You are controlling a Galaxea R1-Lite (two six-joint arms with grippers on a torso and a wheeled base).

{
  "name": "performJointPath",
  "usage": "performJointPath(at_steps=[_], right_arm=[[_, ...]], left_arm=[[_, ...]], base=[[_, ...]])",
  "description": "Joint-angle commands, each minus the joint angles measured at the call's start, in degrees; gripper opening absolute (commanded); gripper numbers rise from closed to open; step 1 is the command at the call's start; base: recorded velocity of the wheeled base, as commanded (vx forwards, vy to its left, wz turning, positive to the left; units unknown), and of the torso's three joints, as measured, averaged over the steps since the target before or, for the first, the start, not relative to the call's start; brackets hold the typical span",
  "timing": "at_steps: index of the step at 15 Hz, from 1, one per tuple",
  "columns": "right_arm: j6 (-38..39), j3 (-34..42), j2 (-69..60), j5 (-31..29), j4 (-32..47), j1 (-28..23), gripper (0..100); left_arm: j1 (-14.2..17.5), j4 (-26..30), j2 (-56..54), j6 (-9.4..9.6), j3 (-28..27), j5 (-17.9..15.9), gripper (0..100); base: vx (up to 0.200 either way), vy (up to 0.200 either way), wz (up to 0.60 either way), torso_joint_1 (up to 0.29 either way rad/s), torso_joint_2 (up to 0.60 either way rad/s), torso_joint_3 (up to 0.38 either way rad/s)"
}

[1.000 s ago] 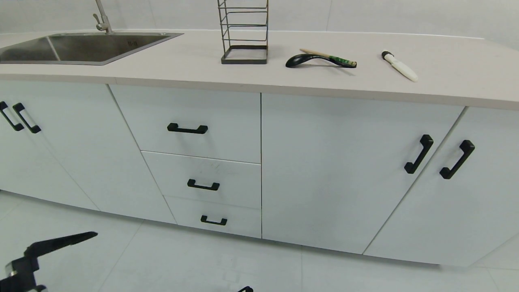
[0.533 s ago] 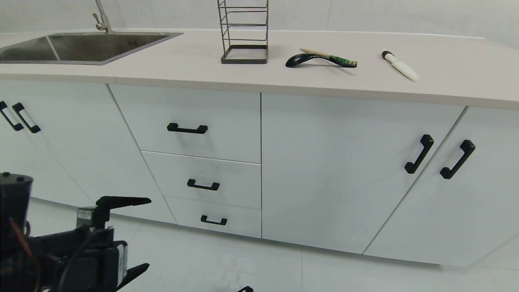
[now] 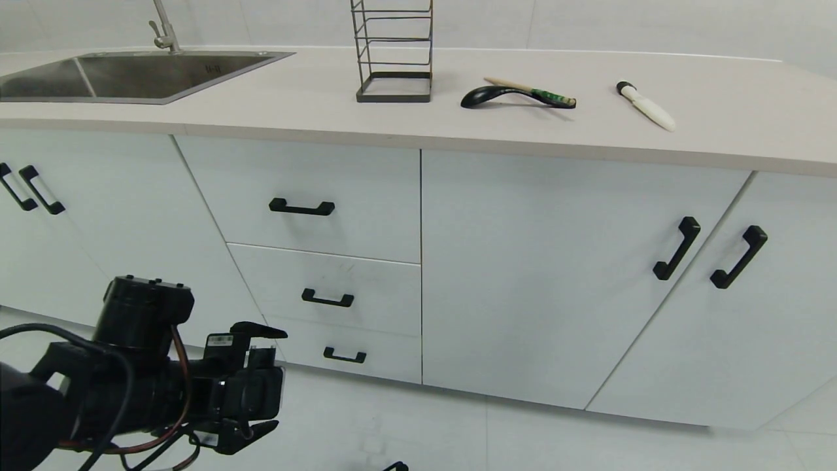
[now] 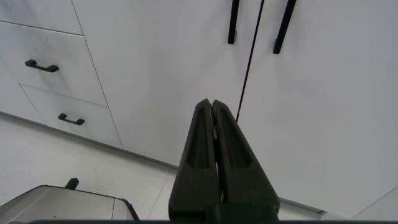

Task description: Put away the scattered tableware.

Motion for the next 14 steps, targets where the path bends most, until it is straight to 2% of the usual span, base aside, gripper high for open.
performJointPath(at_steps=[1,3,5,7,12,14], right_arm=[[0.0,0.0,0.1,0.0,0.0,0.0,0],[-0.2,0.0,0.1,0.0,-0.1,0.0,0],[-0.3,0.0,0.1,0.0,-0.4,0.0,0],[-0.4,0.0,0.1,0.0,-0.4,0.0,0],[-1.2,0.0,0.1,0.0,-0.4,0.0,0],[-1.9,0.0,0.1,-0.1,-0.1,0.0,0]], left_arm=[[0.1,-2.7,7.6,-0.34,-0.2,0.0,100],[0.1,-5.7,11.2,-0.52,-0.2,0.0,100],[0.3,-13.3,16.5,-1.75,-0.9,0.4,100],[0.5,-17.0,20.1,-2.54,-3.3,0.3,100],[1.9,-17.7,23.7,-2.45,-7.6,0.5,100],[3.0,-17.7,25.6,-2.10,-11.5,1.1,100]], base=[[0.000,0.000,0.00,0.000,0.00,0.000],[0.000,0.000,0.00,0.000,0.00,0.000],[0.000,0.000,0.00,0.000,0.00,0.000],[0.000,0.000,0.00,0.000,0.00,0.000],[0.000,0.000,0.00,0.000,0.00,0.000],[0.000,0.000,0.00,0.000,0.00,0.000]])
